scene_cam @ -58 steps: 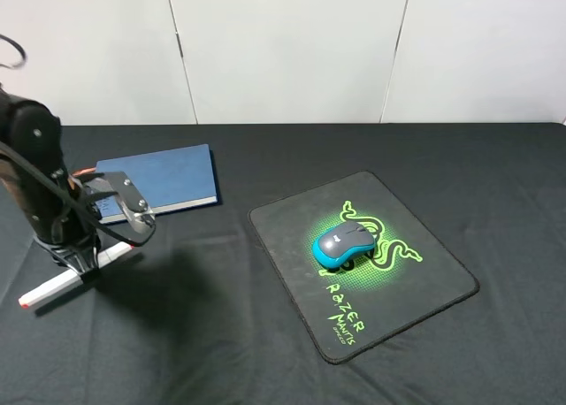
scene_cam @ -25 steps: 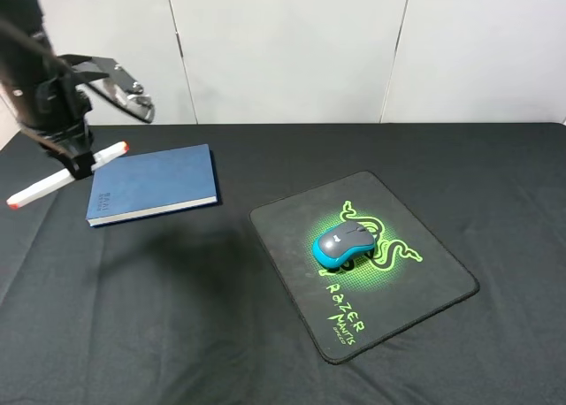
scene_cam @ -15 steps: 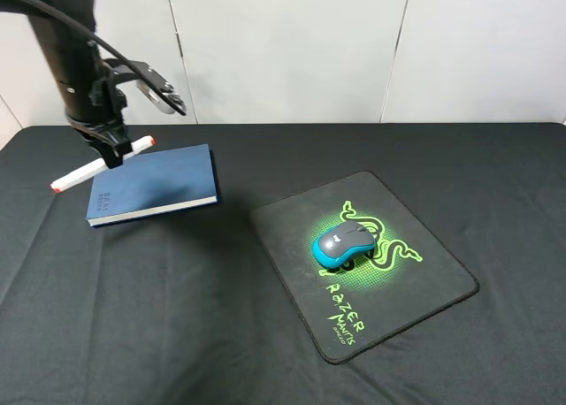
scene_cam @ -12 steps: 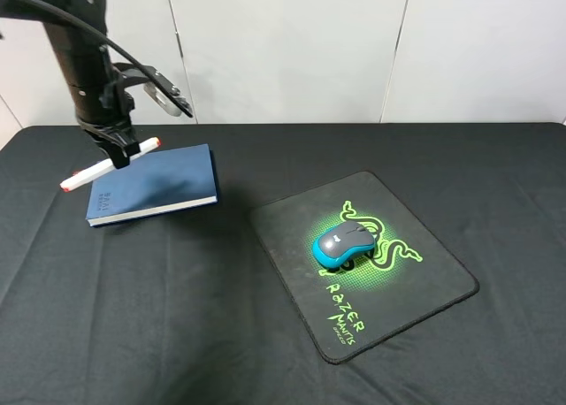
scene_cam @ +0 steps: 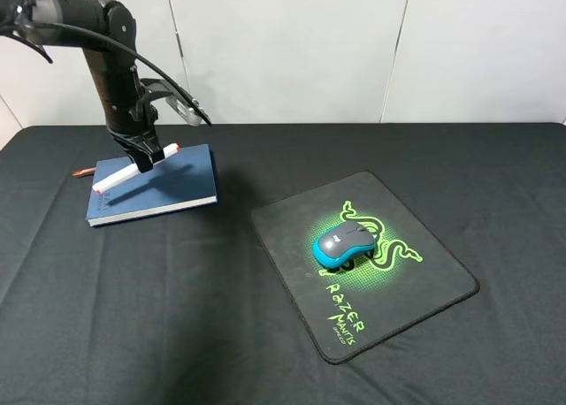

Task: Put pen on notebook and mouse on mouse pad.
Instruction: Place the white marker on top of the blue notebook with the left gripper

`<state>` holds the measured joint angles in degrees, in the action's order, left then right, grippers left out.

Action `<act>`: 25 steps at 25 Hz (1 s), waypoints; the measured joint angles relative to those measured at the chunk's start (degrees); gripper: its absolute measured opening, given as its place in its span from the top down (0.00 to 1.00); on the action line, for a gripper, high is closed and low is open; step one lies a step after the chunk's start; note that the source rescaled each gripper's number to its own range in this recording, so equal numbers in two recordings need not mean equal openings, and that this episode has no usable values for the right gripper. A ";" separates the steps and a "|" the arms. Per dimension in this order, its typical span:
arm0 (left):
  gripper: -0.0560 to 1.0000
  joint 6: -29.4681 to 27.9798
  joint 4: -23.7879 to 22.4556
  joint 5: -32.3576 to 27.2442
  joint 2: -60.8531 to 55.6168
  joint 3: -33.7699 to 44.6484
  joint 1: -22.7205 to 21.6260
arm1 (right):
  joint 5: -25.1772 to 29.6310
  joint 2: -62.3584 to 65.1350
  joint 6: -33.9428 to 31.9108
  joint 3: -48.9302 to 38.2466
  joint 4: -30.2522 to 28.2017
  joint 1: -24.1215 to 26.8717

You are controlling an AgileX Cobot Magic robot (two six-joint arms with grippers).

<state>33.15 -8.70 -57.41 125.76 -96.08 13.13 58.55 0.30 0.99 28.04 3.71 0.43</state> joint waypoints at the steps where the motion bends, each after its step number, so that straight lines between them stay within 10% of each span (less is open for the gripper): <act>1: 0.95 0.00 0.27 0.25 0.27 -0.06 0.00 | 0.00 0.00 0.00 0.00 0.00 0.00; 17: 0.91 -0.93 2.26 1.15 1.40 -0.06 0.00 | 0.00 0.00 0.00 0.00 0.05 0.00; 25: 0.09 -1.31 3.40 2.61 1.40 -0.06 0.00 | 0.00 0.00 0.00 0.00 0.05 0.00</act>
<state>31.84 -5.29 -54.80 127.16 -96.14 13.13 58.55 0.30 0.99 28.04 3.76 0.43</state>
